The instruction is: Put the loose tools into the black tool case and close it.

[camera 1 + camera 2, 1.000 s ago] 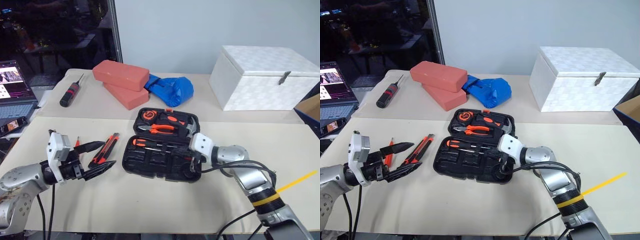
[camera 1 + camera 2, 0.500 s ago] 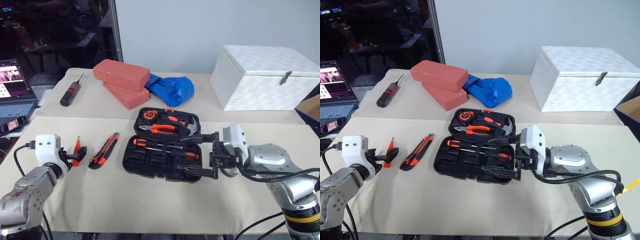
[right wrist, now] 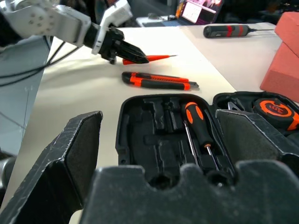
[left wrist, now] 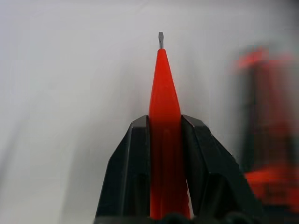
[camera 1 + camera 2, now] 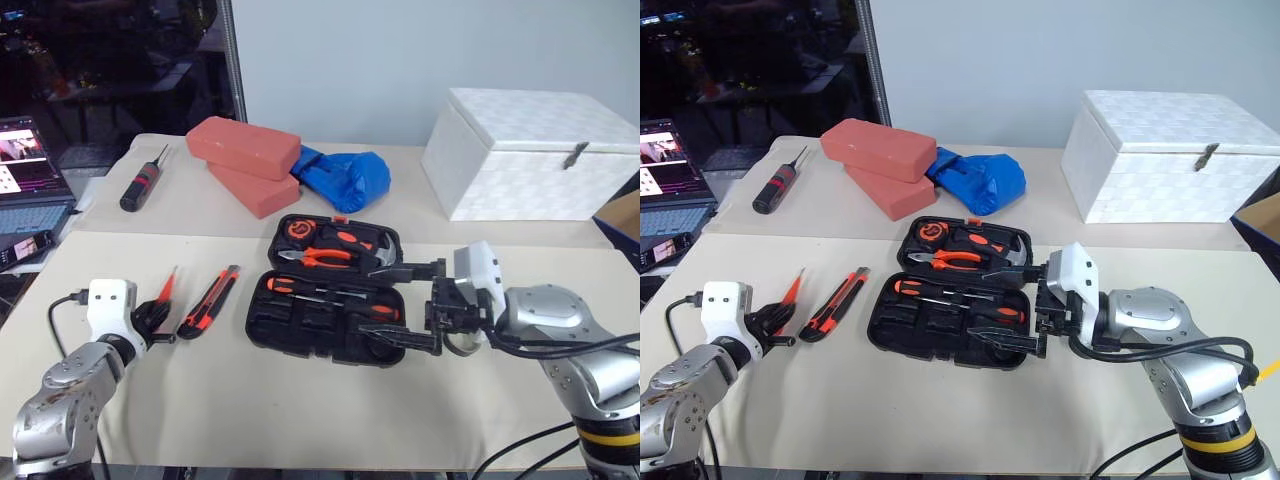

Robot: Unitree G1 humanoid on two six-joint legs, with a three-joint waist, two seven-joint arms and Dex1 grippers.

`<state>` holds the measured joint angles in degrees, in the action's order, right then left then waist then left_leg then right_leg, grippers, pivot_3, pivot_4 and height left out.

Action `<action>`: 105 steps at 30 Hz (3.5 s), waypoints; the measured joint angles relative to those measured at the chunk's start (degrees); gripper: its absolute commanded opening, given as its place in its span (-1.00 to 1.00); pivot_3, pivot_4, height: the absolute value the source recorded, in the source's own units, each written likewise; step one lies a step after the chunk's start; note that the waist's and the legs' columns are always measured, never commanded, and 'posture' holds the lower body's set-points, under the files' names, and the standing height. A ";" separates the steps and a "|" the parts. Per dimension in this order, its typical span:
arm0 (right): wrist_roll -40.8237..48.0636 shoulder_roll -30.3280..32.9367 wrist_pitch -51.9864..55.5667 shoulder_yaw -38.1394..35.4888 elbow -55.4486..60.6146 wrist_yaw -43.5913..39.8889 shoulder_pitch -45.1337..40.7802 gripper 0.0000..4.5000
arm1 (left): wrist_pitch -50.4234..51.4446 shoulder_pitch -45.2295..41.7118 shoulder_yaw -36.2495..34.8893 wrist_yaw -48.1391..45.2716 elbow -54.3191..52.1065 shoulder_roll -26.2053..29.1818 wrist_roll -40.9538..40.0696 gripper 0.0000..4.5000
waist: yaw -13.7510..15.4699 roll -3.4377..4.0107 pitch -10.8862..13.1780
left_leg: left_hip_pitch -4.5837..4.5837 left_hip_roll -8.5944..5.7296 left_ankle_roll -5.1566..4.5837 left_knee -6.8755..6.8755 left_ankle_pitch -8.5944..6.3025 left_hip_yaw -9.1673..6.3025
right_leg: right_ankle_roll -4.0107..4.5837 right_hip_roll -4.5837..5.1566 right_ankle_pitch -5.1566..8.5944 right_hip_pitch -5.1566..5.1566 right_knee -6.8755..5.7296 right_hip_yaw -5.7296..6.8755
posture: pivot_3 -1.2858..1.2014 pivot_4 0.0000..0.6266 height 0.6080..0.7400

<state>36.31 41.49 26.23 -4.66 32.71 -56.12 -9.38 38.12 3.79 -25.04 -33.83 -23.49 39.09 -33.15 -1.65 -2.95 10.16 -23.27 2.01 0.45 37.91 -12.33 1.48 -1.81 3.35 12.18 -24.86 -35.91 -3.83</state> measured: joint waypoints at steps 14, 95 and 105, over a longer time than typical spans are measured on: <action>0.89 2.81 -0.43 -22.07 16.02 4.47 25.74 1.00 | -18.42 -39.70 38.97 -37.09 22.42 4.29 16.27 -0.67 | 1.59 0.16 -0.01 | -0.05 -0.06 0.05 0.01 0.12 0.12 | -0.33 -0.09 -0.15 0.06 0.05 -0.13 | 0.03 -0.52 1.00; 4.94 2.23 -0.59 -25.36 20.82 10.86 33.17 1.00 | -1.85 -26.22 15.43 -7.65 13.82 -9.41 10.20 0.00 | 0.25 0.21 -0.18 | 0.23 -0.06 -0.09 0.04 0.24 -0.13 | -0.57 -0.10 -0.24 0.53 0.09 -0.11 | 0.03 -0.52 1.00; 4.71 4.08 -1.84 -20.32 14.19 6.10 25.14 1.00 | 16.28 -16.65 13.39 0.23 8.27 -1.02 10.64 0.76 | 1.19 0.06 -0.09 | 0.20 -0.18 -0.08 -0.01 0.24 -0.13 | -0.30 0.06 0.01 0.54 0.17 -0.09 | 0.03 -0.52 1.00</action>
<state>41.02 45.57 24.39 -24.97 46.90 -50.02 15.76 54.40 -12.85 -11.65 -33.60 -15.22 38.07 -22.51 -0.46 -2.89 10.07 -23.07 1.84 0.38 37.90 -12.09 1.36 -2.11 3.41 12.19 -24.32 -35.74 -3.92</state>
